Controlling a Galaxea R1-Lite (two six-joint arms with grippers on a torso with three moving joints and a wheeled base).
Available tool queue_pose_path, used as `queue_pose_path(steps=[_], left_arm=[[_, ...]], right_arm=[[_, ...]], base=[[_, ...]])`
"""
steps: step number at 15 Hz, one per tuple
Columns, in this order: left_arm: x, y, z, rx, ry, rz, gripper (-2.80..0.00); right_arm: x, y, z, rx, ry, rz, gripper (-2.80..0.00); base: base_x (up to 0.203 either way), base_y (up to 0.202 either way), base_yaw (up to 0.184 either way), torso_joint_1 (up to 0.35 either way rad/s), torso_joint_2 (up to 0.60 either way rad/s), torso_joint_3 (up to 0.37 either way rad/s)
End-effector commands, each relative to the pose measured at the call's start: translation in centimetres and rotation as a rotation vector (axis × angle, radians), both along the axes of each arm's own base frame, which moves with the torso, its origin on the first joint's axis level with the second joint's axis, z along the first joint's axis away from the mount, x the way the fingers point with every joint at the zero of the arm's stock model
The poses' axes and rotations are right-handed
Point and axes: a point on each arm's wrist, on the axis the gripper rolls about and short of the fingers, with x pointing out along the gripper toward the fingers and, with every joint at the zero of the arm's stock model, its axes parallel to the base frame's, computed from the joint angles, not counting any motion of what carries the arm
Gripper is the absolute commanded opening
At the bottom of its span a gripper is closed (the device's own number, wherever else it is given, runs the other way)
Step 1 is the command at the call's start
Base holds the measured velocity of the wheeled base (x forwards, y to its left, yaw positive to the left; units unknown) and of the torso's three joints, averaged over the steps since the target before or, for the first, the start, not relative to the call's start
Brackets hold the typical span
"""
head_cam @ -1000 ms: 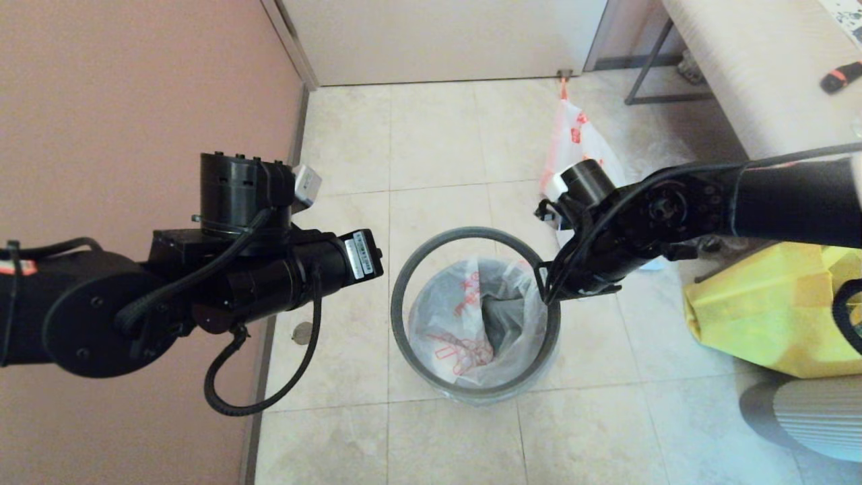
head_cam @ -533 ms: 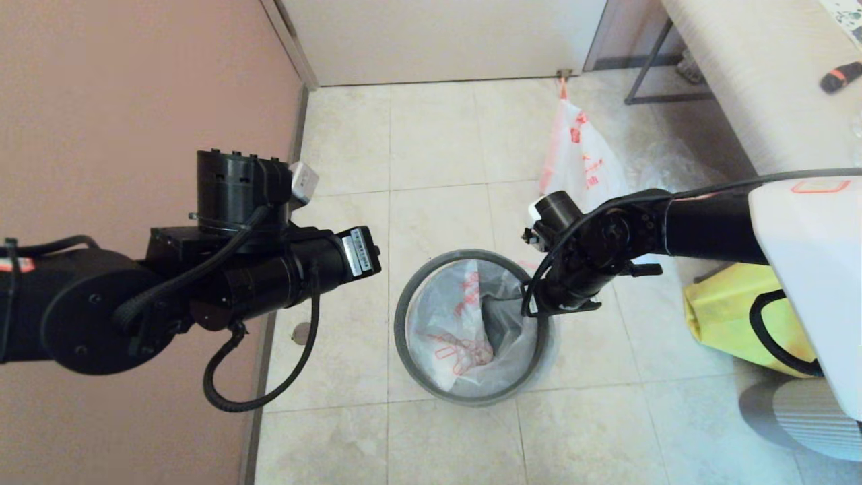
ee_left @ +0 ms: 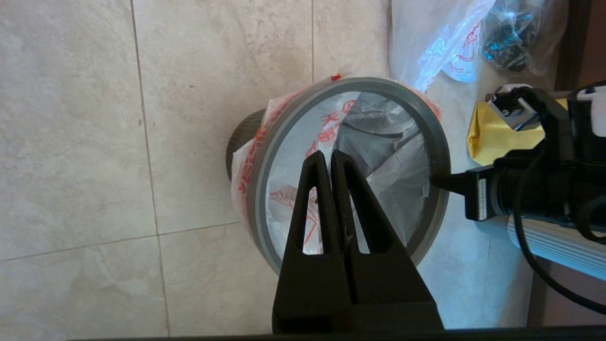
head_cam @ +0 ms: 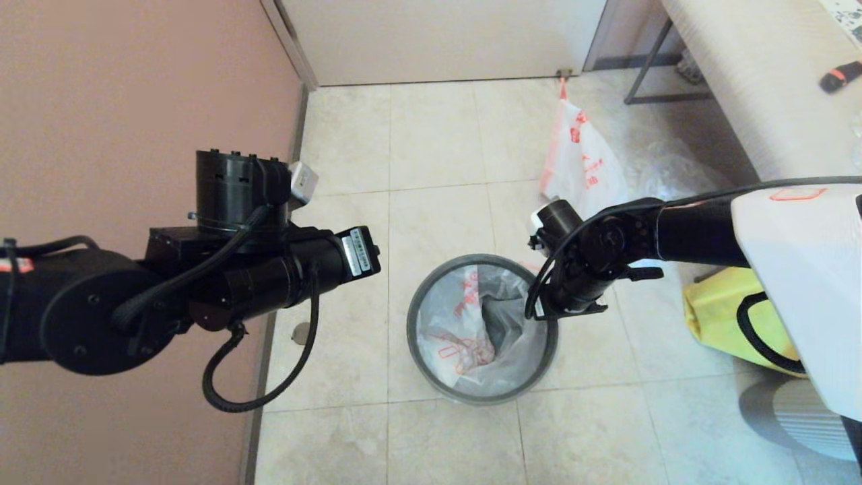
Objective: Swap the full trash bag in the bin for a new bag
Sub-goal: Place the trash can ring on the trash can
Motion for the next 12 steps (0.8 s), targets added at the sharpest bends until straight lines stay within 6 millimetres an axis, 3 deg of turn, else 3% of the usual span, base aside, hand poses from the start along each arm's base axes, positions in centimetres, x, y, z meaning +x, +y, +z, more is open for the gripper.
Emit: queue_pose_path(steps=[1, 12], left_arm=[[0.1, -0.1, -0.1, -0.002, 0.002, 0.002, -2.80], [0.4, -0.2, -0.5, 0.005, 0.013, 0.002, -2.80]], right_arm=[[0.4, 0.1, -0.6, -0.003, 0.001, -0.001, -2.80], [1.4, -0.2, -0.5, -0.026, -0.073, 0.043, -2.80]], base=[[0.000, 0.000, 0.000, 0.000, 0.00, 0.000], [0.000, 0.000, 0.000, 0.000, 0.00, 0.000]])
